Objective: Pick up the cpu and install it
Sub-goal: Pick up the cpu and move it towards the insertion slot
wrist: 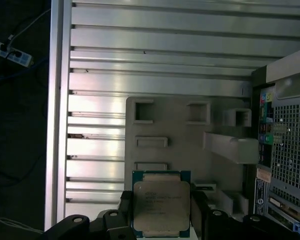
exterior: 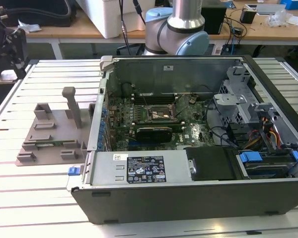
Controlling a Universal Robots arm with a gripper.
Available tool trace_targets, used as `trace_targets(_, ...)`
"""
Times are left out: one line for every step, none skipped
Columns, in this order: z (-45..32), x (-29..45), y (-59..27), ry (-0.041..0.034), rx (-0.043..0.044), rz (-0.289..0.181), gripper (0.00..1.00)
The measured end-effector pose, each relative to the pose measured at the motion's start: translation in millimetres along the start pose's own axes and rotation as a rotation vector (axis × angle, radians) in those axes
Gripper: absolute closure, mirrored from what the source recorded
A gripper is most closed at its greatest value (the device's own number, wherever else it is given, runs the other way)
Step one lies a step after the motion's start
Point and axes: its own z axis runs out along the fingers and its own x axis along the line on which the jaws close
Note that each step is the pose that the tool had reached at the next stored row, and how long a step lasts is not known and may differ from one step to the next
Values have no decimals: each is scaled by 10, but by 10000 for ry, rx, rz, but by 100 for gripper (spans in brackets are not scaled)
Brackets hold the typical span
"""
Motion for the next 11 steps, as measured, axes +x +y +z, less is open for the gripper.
trace_targets(-34,-1,0,0,0,0,46)
trace_targets(-66,-2,-1,0,0,0,46)
trace_targets(-98,-3,-1,0,0,0,46)
trace_targets(-120,-3,-1,0,0,0,46)
trace_targets(-136,-4,-1,0,0,0,46)
trace_targets(-162,-4,-2,0,0,0,46)
trace_targets(-179,-5,-2,0,0,0,46)
trace_targets(-192,-5,-2,0,0,0,46)
trace_targets(-208,-5,-2,0,0,0,46)
trace_targets(-222,-6,-3,0,0,0,46)
trace_targets(-237,-6,-3,0,0,0,46)
